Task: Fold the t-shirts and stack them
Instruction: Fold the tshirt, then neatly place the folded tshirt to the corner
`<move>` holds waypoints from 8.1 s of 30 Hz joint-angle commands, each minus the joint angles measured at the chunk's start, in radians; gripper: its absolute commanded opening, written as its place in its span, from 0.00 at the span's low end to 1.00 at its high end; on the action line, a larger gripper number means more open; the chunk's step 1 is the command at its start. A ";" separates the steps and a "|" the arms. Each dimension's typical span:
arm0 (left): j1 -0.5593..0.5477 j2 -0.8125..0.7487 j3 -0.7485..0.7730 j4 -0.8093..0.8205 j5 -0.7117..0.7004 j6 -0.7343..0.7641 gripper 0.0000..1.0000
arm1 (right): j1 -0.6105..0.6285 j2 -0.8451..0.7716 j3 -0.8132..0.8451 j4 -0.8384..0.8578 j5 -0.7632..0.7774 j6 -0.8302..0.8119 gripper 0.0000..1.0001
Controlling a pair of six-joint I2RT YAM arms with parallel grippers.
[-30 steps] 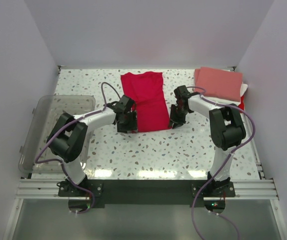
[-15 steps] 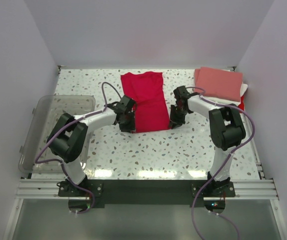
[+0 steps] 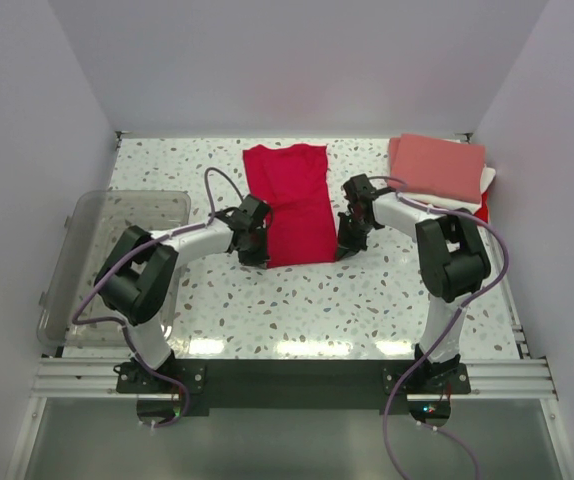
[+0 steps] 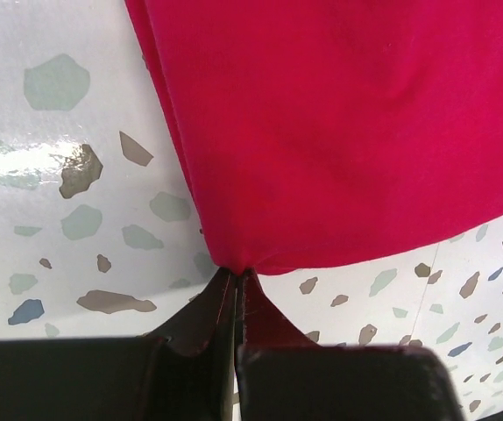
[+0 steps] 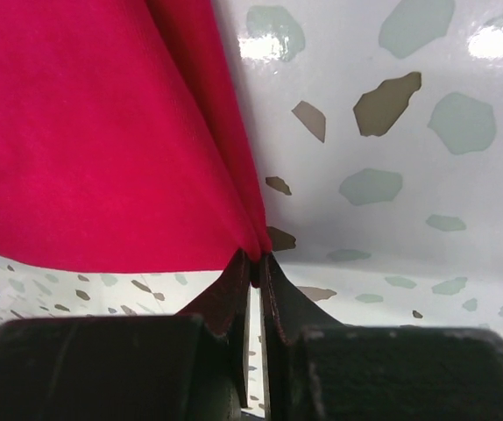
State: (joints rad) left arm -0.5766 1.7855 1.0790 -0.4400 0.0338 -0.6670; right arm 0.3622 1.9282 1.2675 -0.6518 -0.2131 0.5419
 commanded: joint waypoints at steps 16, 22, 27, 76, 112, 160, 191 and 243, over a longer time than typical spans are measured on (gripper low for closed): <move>-0.020 -0.320 -0.163 0.011 0.109 0.170 0.00 | 0.081 -0.231 -0.046 -0.144 -0.005 -0.060 0.00; -0.038 -0.477 -0.226 -0.042 0.161 0.168 0.00 | 0.121 -0.359 -0.085 -0.244 0.012 -0.066 0.00; -0.060 -0.612 -0.246 -0.095 0.213 0.141 0.00 | 0.133 -0.494 -0.106 -0.353 0.018 -0.063 0.00; -0.014 -0.491 -0.103 -0.103 0.070 -0.091 0.00 | 0.070 -0.223 0.360 -0.370 0.167 -0.076 0.00; 0.201 -0.227 0.042 0.014 0.107 0.049 1.00 | -0.065 -0.081 0.368 -0.134 -0.041 -0.184 0.95; 0.081 0.057 -0.114 0.357 0.253 -0.126 0.78 | -0.143 0.045 -0.054 0.333 -0.447 -0.283 0.98; 0.027 0.114 -0.090 0.354 0.253 -0.131 0.63 | 0.030 0.022 -0.085 0.374 -0.230 -0.163 0.09; 0.098 -0.328 -0.321 0.152 0.167 -0.100 1.00 | -0.357 0.233 1.089 -0.295 0.101 -0.450 0.00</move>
State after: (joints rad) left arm -0.4896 1.4879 0.7647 -0.2756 0.2131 -0.7822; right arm 0.0483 2.1944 2.2822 -0.9432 -0.1211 0.0772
